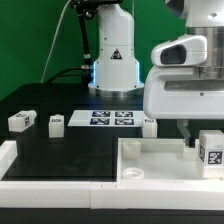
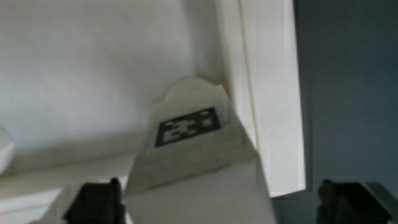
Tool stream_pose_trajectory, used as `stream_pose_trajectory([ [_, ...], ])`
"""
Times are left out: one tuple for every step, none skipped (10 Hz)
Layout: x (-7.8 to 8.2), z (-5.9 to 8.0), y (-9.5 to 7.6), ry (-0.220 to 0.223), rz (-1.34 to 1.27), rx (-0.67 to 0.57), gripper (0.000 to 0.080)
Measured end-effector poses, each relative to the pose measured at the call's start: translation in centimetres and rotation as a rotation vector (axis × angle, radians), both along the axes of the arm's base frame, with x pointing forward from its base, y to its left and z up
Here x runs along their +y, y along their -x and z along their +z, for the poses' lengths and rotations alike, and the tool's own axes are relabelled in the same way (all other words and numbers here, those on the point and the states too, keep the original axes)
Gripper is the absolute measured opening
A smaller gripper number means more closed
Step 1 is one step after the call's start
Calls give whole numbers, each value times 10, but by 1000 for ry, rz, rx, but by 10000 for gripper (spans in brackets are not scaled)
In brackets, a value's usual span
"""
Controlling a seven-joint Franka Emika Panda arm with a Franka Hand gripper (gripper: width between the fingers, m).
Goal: Assemble one leg
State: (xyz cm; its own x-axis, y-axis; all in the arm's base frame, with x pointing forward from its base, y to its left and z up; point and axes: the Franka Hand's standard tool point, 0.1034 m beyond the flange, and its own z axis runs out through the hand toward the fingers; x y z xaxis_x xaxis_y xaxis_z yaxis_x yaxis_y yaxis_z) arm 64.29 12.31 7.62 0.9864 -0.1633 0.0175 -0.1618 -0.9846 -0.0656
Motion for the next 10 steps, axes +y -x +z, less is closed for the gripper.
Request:
stream_pose_trajectory([
  [0, 0, 0, 0, -1, 0, 402],
  [-3, -1, 0, 3, -6, 1, 292],
  [-3, -1, 0, 3, -25, 2, 292],
  [-4, -1, 0, 0, -42, 4, 292],
  [-6, -1, 0, -7, -147, 12, 292],
  [-7, -2, 0, -21, -342, 26, 292],
  [-11, -2, 0, -28, -499, 37, 292],
  [-13, -3, 0, -32, -651, 48, 292],
  [-13, -4, 0, -36, -769, 57, 294],
  [-13, -4, 0, -36, -937, 67, 294],
])
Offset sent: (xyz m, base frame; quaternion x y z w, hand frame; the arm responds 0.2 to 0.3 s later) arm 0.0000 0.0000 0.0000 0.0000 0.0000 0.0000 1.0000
